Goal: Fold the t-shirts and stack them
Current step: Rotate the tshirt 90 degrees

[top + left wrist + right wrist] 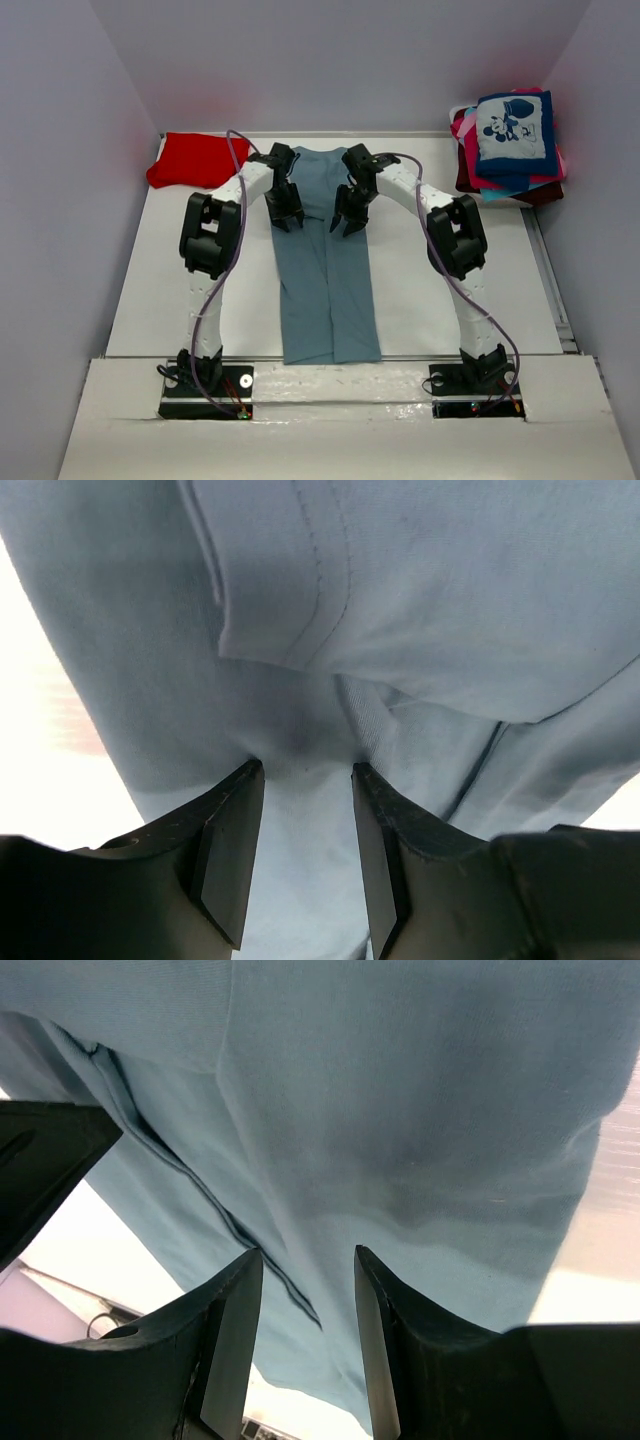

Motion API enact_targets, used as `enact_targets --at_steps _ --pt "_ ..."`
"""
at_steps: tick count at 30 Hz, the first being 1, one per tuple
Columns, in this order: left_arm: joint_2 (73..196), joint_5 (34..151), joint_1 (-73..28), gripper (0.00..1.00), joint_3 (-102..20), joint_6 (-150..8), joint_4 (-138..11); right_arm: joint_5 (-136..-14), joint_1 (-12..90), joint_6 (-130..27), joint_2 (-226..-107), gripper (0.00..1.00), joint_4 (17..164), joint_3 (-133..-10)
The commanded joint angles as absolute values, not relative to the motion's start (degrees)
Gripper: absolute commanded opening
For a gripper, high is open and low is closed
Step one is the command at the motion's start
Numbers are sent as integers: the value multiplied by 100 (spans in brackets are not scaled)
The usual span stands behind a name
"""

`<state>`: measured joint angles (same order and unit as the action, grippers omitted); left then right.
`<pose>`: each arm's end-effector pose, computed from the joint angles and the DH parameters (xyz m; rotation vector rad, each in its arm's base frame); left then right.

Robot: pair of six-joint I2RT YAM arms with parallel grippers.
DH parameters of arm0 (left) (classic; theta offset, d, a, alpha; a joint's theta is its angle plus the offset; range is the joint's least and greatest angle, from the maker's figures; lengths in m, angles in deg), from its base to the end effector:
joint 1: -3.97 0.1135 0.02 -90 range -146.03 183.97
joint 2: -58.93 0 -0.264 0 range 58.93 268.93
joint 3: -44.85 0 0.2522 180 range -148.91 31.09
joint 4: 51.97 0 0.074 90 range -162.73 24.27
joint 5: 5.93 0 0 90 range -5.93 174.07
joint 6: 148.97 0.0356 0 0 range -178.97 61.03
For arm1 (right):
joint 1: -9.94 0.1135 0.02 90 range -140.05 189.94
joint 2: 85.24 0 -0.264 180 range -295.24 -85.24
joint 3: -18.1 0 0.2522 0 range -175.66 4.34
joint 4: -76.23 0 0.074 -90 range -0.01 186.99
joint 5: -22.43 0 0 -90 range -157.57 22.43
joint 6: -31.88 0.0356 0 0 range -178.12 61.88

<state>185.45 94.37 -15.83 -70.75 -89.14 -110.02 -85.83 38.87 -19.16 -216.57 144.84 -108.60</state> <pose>0.4343 -0.1631 0.1761 -0.2100 2.8419 -0.4561 0.4119 0.2404 0.1882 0.1920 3.0029 0.6485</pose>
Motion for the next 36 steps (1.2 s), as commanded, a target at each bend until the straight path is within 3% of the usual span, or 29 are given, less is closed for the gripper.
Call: enact_targets --at_steps 1,9,16,24,36 --pt "18479 9382 -1590 51 -7499 -8806 -11205 -8927 3869 -1989 -21698 47 14344 -11123" --pt "18277 9075 -1432 51 -7876 -8868 -11213 -9543 3869 -1883 -22103 46 14114 -11510" --pt "18848 8934 -1370 50 -8843 -8798 -11555 -9535 3869 -1936 -22147 45 14167 -11624" --pt "18619 8837 -1212 51 -8150 -8692 -11380 -8780 3869 -2121 -21453 45 14342 -10869" --pt "19173 8987 -1106 52 -8149 -8586 -11688 -8261 3553 -2085 -21250 45 14729 -11026"
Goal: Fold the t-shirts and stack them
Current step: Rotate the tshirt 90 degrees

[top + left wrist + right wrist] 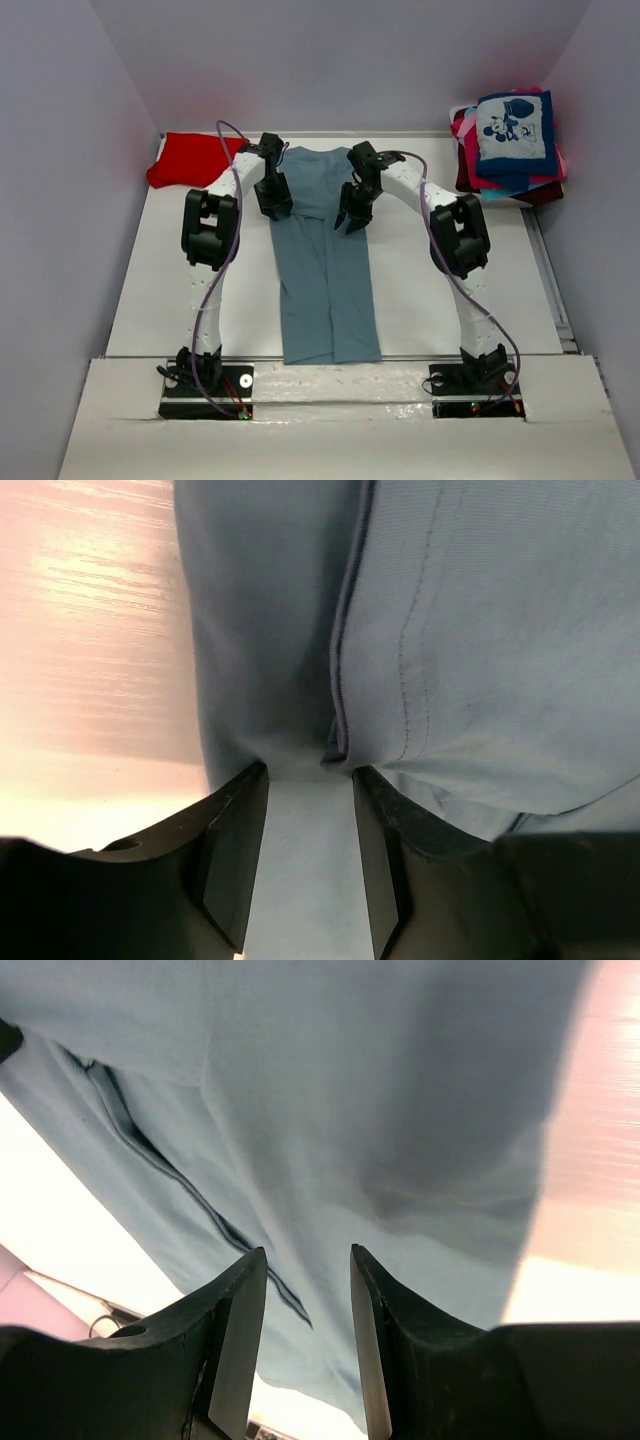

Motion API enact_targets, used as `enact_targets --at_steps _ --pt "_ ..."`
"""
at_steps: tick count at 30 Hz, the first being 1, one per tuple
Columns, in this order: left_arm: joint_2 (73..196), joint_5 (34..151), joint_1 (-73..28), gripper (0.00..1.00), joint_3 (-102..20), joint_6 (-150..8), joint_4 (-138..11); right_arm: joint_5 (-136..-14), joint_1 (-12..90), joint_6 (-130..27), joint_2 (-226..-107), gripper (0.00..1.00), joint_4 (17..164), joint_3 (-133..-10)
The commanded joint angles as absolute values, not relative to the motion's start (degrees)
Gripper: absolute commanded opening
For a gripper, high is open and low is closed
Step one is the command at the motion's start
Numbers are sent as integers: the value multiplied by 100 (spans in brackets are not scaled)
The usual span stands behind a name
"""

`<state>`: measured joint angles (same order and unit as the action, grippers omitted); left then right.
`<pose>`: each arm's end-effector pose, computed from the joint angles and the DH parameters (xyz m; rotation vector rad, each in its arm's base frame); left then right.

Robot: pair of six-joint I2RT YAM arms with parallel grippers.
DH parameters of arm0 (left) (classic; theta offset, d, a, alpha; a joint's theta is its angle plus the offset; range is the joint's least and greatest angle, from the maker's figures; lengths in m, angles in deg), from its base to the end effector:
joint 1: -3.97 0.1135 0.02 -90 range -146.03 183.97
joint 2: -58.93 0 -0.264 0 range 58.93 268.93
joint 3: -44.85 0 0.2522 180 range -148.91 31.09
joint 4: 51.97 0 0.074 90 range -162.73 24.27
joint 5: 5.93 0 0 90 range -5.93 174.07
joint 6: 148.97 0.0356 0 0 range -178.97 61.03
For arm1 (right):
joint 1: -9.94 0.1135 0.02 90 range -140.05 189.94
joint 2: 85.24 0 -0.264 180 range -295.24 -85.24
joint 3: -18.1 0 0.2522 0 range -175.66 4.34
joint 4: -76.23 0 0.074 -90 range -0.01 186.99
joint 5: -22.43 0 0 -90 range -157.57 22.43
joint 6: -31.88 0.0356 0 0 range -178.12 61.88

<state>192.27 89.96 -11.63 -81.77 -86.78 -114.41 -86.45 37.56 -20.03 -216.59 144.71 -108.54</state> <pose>0.4715 -0.1354 0.1737 -0.2737 2.8101 -0.3269 0.4172 0.2313 0.1879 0.2005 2.9970 0.6601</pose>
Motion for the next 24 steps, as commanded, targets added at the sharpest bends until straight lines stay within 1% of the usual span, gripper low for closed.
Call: enact_targets --at_steps 1,6,10,16,24 --pt "19165 8978 -1106 52 -8167 -8578 -11705 -8234 3552 -2085 -21268 45 14764 -11044" --pt "19191 8899 -1054 53 -8273 -8525 -11802 -8286 3359 -2121 -21417 45 14800 -11097" --pt "19436 9083 -1054 53 -8361 -8516 -11758 -8418 3359 -2182 -21698 45 14870 -11386" --pt "19726 9390 -1054 53 -8501 -8402 -11662 -8664 3306 -2384 -22410 45 15099 -11966" --pt "20131 9602 -1054 54 -8896 -8253 -11539 -8937 3253 -2463 -23095 45 15090 -12318"
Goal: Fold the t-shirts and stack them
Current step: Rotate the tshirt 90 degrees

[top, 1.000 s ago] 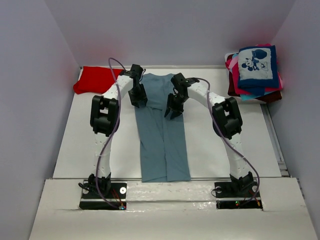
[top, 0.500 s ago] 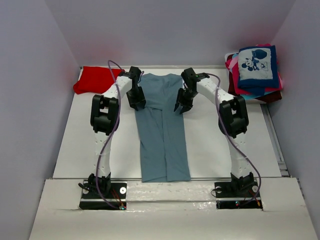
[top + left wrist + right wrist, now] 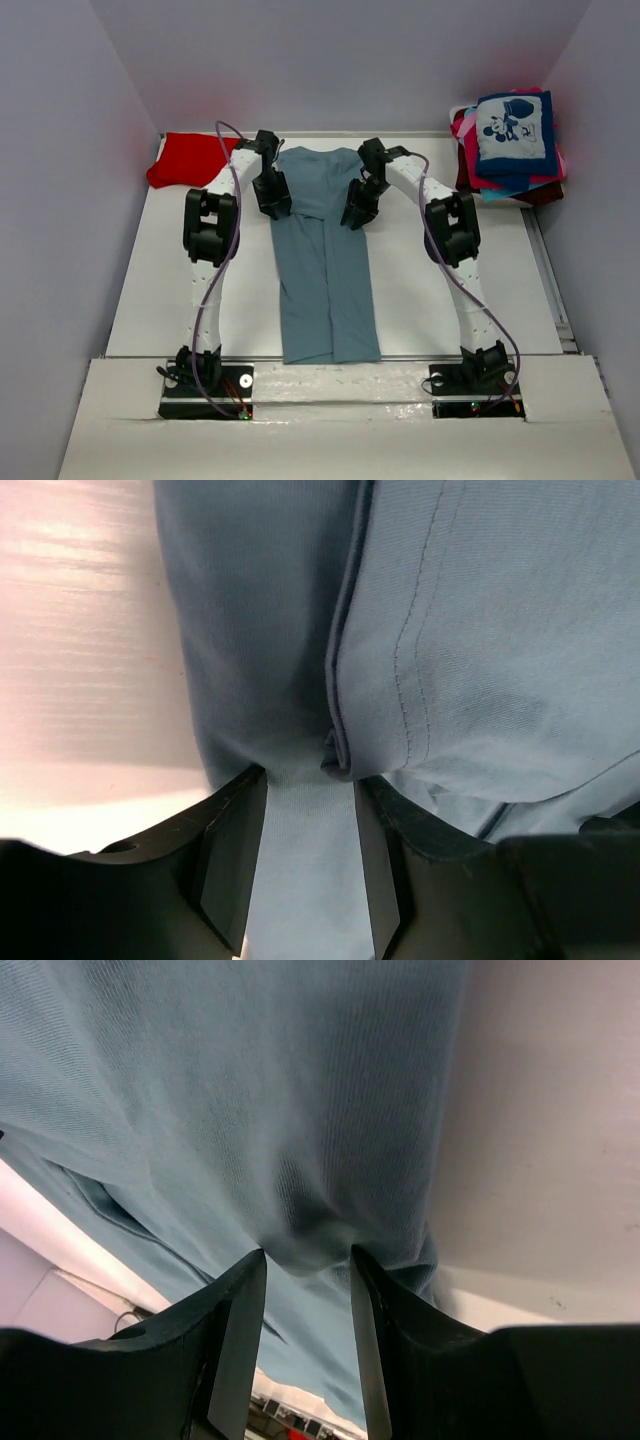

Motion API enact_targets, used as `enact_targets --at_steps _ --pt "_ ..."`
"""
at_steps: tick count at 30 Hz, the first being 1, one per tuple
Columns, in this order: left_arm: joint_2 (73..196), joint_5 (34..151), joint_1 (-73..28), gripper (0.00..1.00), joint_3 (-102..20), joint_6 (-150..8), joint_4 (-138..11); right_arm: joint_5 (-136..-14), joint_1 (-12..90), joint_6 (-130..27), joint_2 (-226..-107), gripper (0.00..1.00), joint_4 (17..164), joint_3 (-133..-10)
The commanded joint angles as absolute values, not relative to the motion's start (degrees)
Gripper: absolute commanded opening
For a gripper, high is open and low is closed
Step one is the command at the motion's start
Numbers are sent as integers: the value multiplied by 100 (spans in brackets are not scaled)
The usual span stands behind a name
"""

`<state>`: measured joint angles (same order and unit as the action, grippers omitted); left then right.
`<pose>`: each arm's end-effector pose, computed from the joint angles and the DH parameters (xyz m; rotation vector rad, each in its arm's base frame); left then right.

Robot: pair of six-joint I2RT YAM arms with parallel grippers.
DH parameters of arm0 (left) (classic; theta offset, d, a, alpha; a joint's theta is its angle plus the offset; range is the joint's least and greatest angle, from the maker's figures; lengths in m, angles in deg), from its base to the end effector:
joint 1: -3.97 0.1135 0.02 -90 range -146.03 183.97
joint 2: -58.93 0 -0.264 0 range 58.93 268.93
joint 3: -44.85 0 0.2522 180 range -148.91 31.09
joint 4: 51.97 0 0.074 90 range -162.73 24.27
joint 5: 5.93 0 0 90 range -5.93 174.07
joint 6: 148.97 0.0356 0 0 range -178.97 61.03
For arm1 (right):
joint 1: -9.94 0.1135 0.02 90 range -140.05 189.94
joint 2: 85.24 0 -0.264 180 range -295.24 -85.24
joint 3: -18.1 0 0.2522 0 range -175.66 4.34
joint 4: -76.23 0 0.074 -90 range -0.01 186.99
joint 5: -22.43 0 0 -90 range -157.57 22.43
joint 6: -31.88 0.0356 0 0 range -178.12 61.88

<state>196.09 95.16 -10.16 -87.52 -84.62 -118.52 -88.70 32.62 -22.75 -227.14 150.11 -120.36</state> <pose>0.4830 -0.1286 0.1687 -0.2426 2.8612 -0.4226 0.4592 0.2058 0.1567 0.2749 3.0451 0.6633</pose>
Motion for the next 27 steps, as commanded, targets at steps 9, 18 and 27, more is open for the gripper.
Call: enact_targets --at_steps 9,18,27 --pt "20632 9786 -1054 59 -9819 -8094 -11223 -8893 2920 -2420 -23623 46 14897 -13039" --pt "20905 10129 -1054 61 -10320 -8313 -10406 -8893 2428 -2279 -23869 52 14387 -13786" --pt "20826 10139 -1054 67 -10366 -8419 -10071 -9480 2225 -2507 -23642 66 13913 -13805"
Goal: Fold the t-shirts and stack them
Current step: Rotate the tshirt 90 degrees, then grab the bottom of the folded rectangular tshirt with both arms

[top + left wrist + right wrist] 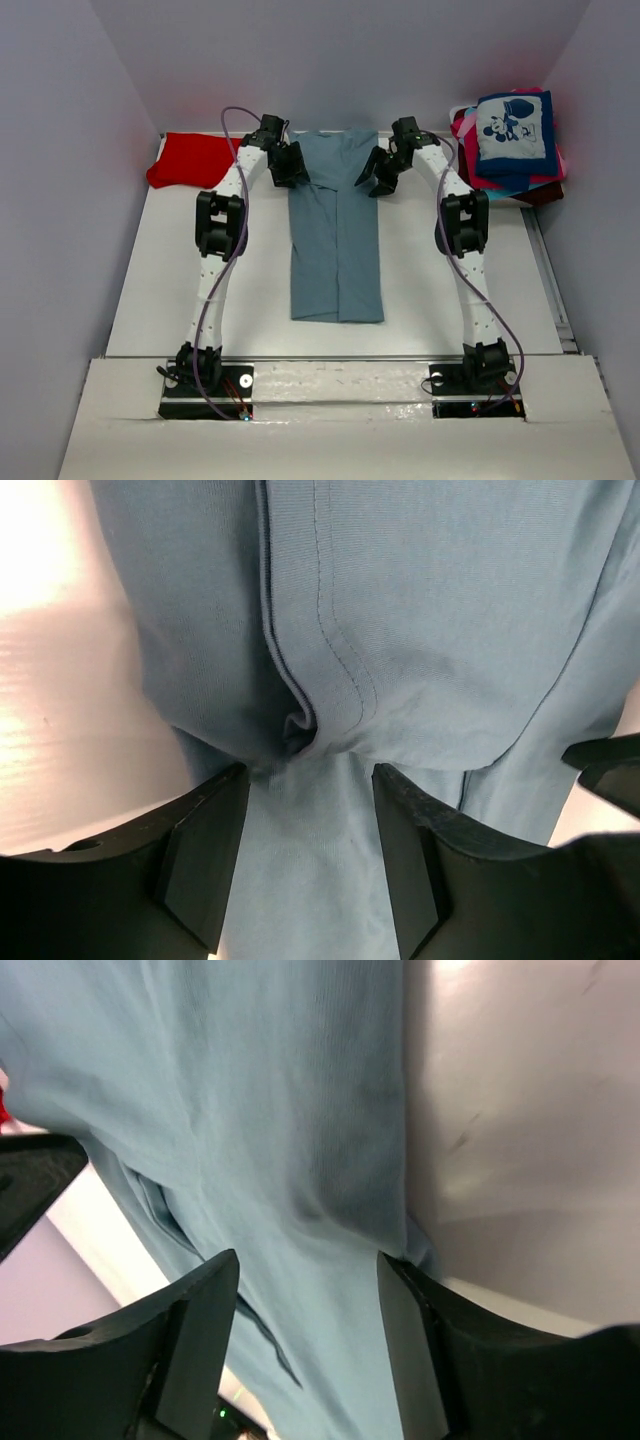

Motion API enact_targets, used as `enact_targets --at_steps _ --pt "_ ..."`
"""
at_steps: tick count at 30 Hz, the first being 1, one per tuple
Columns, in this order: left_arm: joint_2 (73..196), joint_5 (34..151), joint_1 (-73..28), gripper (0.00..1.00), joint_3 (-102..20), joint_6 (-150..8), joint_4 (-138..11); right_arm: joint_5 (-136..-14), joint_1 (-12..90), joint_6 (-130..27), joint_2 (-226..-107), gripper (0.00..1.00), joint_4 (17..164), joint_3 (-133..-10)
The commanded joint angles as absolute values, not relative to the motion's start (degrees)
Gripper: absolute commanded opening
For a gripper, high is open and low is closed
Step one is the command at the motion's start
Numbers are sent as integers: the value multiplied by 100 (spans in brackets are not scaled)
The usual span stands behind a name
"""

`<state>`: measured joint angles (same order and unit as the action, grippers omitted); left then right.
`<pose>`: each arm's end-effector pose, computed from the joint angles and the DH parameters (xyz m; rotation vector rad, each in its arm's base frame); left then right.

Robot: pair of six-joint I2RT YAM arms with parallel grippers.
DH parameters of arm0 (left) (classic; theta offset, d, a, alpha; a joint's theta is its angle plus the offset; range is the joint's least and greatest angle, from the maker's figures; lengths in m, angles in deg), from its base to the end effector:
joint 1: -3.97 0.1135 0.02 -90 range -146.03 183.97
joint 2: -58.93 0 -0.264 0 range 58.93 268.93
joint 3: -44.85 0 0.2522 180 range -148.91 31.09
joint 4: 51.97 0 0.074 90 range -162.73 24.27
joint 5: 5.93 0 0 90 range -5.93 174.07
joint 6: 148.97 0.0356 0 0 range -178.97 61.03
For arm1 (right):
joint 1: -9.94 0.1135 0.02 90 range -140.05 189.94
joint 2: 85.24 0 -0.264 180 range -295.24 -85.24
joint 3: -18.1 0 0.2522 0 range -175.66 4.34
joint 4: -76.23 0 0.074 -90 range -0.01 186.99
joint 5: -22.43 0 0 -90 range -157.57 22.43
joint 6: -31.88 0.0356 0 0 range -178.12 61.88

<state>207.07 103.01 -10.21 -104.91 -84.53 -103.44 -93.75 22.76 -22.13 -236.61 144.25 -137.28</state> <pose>0.5457 -0.1498 0.1777 -0.0963 2.5047 -0.7033 0.5325 0.1373 0.1624 0.4139 2.7653 0.8575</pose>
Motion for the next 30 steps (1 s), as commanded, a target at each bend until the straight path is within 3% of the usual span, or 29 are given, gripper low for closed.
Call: enact_targets --at_steps 1,13,18,30 --pt "20626 10103 -1054 69 -10251 -8419 -9940 -9551 2225 -2533 -23554 67 13869 -13560" --pt "19271 9523 -1106 73 -9328 -8472 -9825 -9904 2339 -3070 -22236 70 13939 -12425" --pt "18156 9181 -1159 73 -8512 -8533 -10079 -9719 2339 -2982 -21129 70 14070 -11609" --pt "15281 10084 -1607 73 -3224 -9192 -9360 -9921 2392 -2631 -18369 70 13148 -6541"
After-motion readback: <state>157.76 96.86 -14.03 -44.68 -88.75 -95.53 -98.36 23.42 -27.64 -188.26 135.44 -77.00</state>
